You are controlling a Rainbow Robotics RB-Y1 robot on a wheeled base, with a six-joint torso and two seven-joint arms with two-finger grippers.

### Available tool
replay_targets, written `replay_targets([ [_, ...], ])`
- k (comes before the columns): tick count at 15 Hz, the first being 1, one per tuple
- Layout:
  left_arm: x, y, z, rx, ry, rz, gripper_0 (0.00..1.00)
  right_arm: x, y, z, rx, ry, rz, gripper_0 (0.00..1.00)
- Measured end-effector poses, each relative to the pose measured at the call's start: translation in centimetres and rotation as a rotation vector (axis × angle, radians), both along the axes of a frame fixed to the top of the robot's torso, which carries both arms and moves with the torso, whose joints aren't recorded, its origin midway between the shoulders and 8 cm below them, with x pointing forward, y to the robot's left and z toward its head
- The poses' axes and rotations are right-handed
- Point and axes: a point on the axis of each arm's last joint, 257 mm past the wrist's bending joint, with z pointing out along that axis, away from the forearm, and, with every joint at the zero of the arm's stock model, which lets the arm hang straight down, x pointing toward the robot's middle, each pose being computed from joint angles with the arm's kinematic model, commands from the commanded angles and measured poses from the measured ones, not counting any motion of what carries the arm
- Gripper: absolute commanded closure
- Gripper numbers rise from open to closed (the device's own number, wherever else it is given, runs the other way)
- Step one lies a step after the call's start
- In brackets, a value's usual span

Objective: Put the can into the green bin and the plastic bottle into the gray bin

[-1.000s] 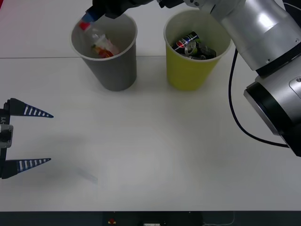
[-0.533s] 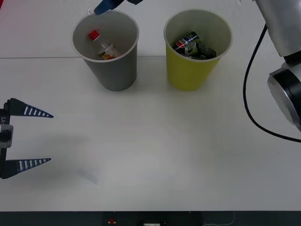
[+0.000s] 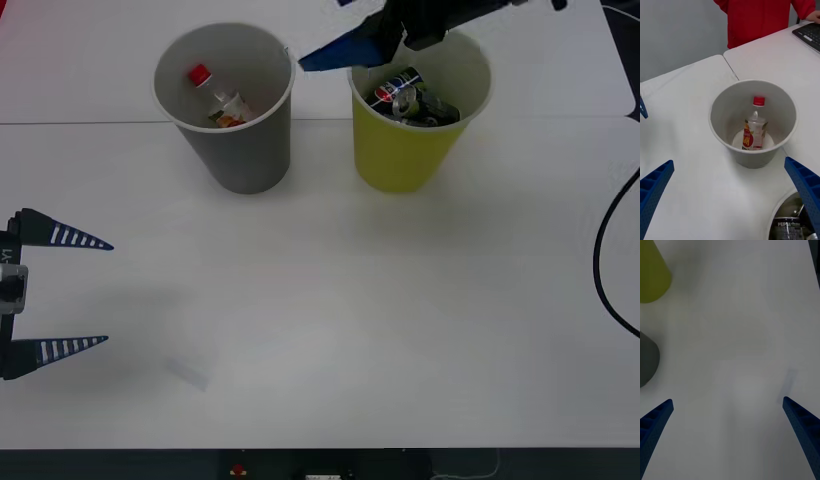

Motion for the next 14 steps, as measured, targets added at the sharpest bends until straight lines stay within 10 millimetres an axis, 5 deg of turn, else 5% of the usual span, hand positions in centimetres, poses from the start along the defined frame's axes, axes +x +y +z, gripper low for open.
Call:
replay_targets([
  [14,0.0,0.0,0.0,0.0,0.0,0.0,0.0,-11.4,-12.7,-10.8,-0.153,-0.107,0.082,0.0],
])
